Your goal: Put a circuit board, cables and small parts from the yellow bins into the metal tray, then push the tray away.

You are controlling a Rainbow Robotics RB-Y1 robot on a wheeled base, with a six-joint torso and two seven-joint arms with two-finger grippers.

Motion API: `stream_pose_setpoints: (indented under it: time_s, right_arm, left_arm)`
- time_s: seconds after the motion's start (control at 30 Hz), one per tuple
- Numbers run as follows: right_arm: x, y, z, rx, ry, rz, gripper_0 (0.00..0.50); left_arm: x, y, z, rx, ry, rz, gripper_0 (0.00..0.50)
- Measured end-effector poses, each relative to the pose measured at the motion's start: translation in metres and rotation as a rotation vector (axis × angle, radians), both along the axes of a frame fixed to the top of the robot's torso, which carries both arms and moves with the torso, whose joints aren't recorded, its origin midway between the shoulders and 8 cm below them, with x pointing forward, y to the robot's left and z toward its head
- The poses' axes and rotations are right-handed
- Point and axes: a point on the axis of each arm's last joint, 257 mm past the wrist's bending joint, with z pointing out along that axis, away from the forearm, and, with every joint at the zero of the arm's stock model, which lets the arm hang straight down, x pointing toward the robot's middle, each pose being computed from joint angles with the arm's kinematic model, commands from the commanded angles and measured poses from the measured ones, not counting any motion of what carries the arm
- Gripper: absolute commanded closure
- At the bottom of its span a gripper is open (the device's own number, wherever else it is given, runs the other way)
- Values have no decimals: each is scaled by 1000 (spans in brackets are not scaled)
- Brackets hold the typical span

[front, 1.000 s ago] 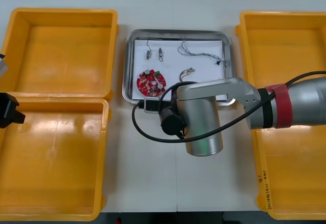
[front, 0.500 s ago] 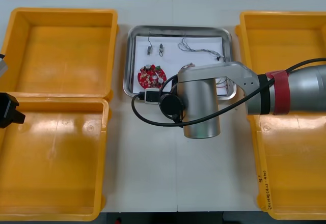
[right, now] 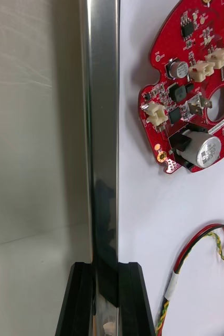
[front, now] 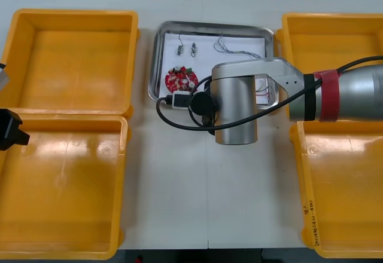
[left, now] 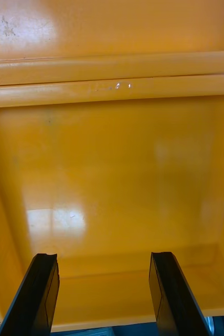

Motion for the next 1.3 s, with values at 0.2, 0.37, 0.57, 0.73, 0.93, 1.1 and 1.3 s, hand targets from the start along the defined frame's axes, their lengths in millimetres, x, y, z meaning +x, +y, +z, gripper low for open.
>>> stream_pose_setpoints:
  time_s: [0.2,0.37,0.57,0.73,0.93,1.1,1.3]
  right_arm:
    - [5,1,2,36,32,-25,500]
    - [17,0,8,61,23,-37,500]
    - [31,7,14,74,3,21,500]
    - [31,9,15,91,16,13,500]
    - [32,9,15,69,14,36,500]
    - [34,10,16,62,9,51,500]
    - [44,6,21,62,-7,32,500]
  left_arm:
    - [0,0,0,0,0,0,0]
    - [0,0,0,0,0,0,0]
    - [0,0,0,0,0,0,0]
    - [0,0,0,0,0,0,0]
    - [0,0,0,0,0,0,0]
    - [0,0,0,0,0,0,0]
    - [0,0,0,0,0,0,0]
